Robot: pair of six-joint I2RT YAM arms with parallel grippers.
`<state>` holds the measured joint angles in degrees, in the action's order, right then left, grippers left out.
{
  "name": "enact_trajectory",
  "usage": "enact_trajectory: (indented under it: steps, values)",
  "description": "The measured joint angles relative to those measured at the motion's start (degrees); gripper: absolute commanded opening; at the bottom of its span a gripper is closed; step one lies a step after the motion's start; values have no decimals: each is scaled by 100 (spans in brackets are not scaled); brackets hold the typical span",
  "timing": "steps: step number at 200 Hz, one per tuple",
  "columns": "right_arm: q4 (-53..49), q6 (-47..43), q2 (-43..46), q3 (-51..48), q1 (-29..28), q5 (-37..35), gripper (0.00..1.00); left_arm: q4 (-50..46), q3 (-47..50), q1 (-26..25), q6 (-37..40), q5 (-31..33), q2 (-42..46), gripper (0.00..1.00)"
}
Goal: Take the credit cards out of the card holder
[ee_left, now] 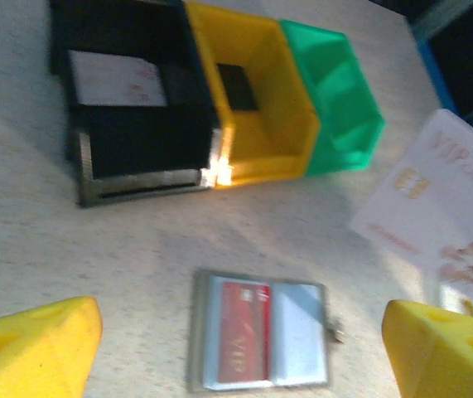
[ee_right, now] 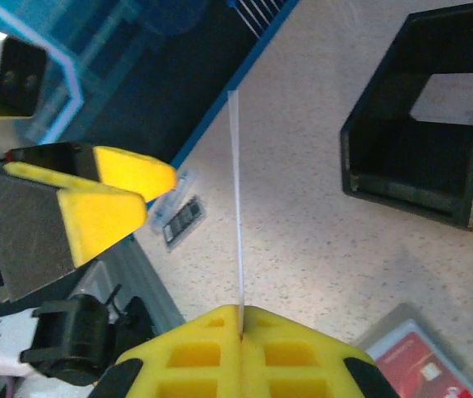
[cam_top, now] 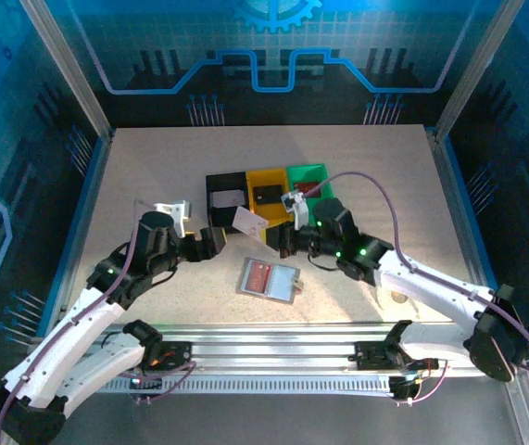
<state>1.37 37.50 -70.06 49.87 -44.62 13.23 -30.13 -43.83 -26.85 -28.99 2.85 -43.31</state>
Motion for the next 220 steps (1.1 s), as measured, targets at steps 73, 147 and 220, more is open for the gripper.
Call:
enact_trajectory:
  steps: [73, 147, 220]
  values:
    - [-2608, -656, -2677, 2990, 269, 216, 0, -439, -33, 199, 44, 1252, 271, 99]
    - [-3873, -997, -4824, 5283, 278, 63, 0, -651, -105, 437, 44, 1410, -37, 99]
    - [-4675, -1019, -6192, 7213, 570, 48, 0, -699, -111, 533, 44, 1408, -52, 99]
